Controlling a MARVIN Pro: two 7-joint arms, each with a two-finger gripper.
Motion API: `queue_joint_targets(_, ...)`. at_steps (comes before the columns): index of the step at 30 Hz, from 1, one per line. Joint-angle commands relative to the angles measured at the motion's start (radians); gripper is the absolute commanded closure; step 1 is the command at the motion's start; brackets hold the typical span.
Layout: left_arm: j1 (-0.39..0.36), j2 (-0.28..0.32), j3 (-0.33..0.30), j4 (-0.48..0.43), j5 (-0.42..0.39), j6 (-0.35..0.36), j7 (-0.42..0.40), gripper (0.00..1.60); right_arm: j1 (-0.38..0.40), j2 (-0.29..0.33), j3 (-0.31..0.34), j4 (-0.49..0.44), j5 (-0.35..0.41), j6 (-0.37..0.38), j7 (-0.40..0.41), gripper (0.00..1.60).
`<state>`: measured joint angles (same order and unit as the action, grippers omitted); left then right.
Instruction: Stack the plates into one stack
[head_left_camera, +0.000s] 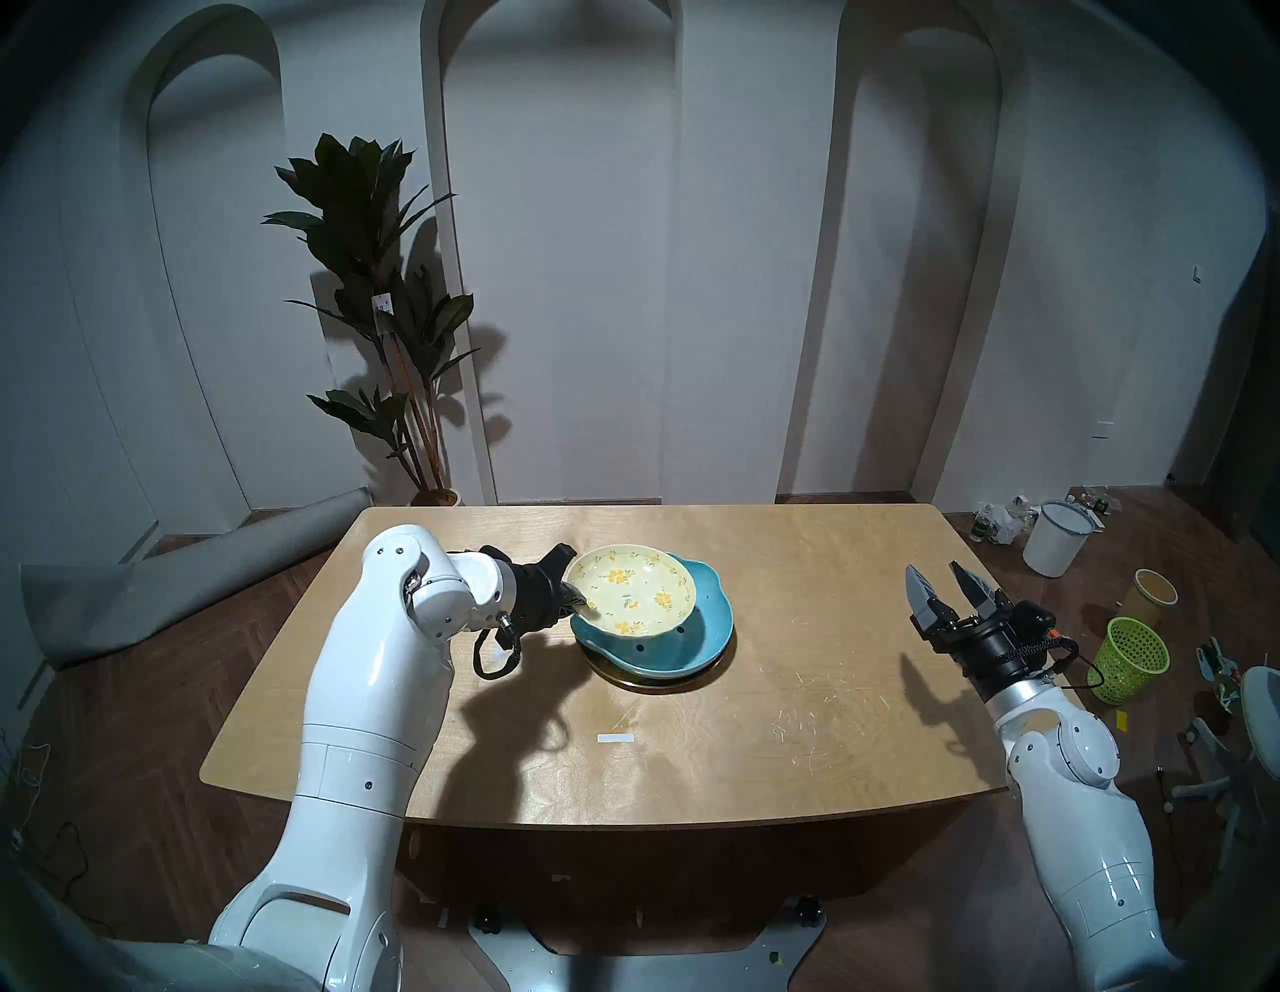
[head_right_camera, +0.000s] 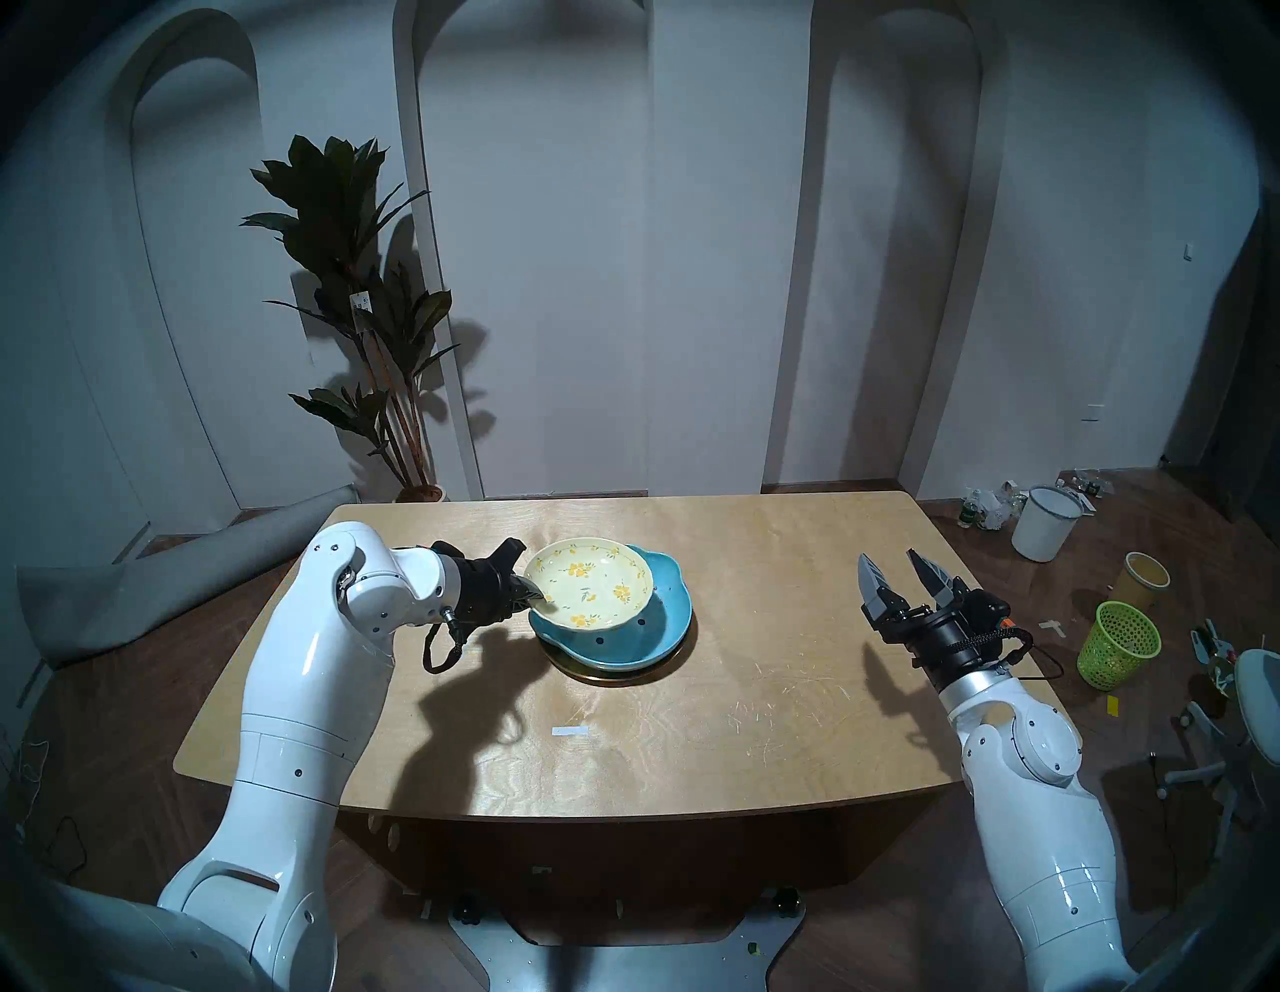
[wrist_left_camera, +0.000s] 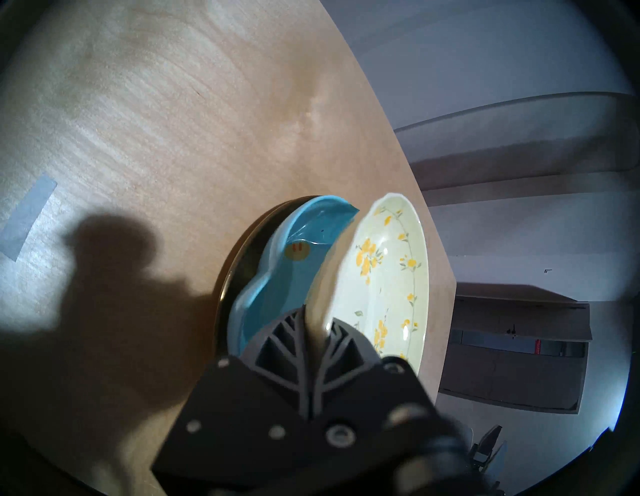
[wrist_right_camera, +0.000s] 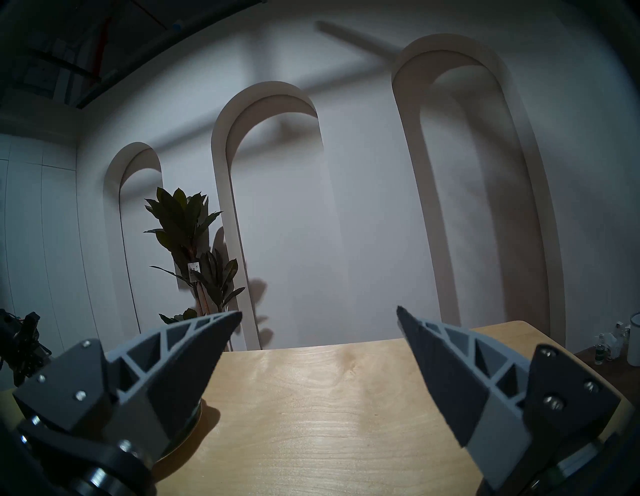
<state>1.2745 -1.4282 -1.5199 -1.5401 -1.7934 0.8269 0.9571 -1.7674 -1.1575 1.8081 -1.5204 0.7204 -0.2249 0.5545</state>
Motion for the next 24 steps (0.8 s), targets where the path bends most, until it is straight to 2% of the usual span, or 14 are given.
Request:
queue_joint_targets(1,-0.036,-0.021,0.016,-0.008,0.011,-0.002,-0.033,1.60,-0.001,-0.002,0.007,-0.033,-0.004,-0.008,-0.010,0.00)
queue_joint_targets(15,-0.091,-0.047,0.062,0.047,0.071,-0.029,-0.047,1.60,-0.008,-0.001,0.007,-0.029,0.000,-0.013,-0.014,0.00)
queue_joint_targets(24,-0.111,-0.042,0.089,0.066,0.113,-0.029,-0.057,1.60,-0.007,0.002,0.014,-0.022,0.004,-0.017,-0.013,0.00)
